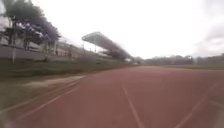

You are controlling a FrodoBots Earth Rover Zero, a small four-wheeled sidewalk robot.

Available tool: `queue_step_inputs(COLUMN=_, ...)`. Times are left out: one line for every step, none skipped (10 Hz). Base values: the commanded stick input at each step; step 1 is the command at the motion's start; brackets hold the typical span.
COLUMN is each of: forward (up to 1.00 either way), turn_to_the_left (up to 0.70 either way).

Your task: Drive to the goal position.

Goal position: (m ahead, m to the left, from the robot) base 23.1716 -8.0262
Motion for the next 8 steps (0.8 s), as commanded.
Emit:
queue_step_inputs(forward=0.7, turn_to_the_left=0.0)
queue_step_inputs(forward=0.7, turn_to_the_left=0.0)
queue_step_inputs(forward=0.7, turn_to_the_left=0.0)
queue_step_inputs(forward=0.7, turn_to_the_left=0.0)
queue_step_inputs(forward=0.7, turn_to_the_left=0.0)
queue_step_inputs(forward=0.7, turn_to_the_left=0.0)
queue_step_inputs(forward=0.7, turn_to_the_left=0.0)
queue_step_inputs(forward=0.7, turn_to_the_left=0.0)
